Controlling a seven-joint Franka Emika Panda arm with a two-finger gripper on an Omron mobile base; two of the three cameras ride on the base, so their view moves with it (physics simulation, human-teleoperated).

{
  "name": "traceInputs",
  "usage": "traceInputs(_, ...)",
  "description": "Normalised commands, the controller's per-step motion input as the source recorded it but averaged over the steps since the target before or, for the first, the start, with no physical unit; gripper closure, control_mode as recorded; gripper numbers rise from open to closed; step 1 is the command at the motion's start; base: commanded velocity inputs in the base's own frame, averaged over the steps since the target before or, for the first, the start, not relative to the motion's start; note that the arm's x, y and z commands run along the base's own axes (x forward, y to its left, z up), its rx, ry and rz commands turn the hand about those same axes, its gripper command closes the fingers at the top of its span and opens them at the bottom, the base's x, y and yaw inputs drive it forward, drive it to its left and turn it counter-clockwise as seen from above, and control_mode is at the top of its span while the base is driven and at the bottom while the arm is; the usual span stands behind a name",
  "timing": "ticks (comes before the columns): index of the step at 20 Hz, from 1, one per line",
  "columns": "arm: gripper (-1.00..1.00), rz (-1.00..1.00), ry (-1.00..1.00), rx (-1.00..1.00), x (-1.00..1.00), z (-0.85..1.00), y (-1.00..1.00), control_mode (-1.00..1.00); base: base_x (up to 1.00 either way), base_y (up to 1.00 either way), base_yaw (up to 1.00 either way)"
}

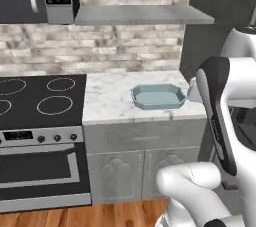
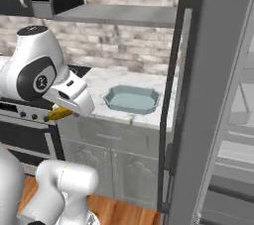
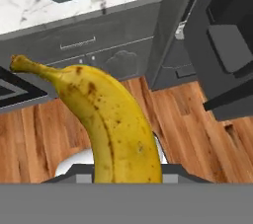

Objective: Pick the peach and banana from the fridge and place them inside the tupperware on the counter.

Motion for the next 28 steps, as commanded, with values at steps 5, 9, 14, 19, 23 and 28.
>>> traceInputs(5,1.0,0.0,0.0,0.0,0.0,0.0,0.0,1.0,0.66,0.7,-0.92)
traceInputs(9,1.0,0.0,0.0,0.0,0.0,0.0,0.0,1.0,0.78,0.79,-0.71)
traceInputs(14,1.0,0.0,0.0,0.0,0.0,0.0,0.0,1.0,0.73,0.72,-0.2)
traceInputs(19,1.0,0.0,0.0,0.0,0.0,0.0,0.0,1.0,0.54,0.18,0.22)
traceInputs(23,1.0,0.0,0.0,0.0,0.0,0.0,0.0,1.0,0.48,0.01,0.36)
traceInputs(28,1.0,0.17,0.06,0.05,0.65,-0.31,0.23,-1.0,0.0,0.0,0.0)
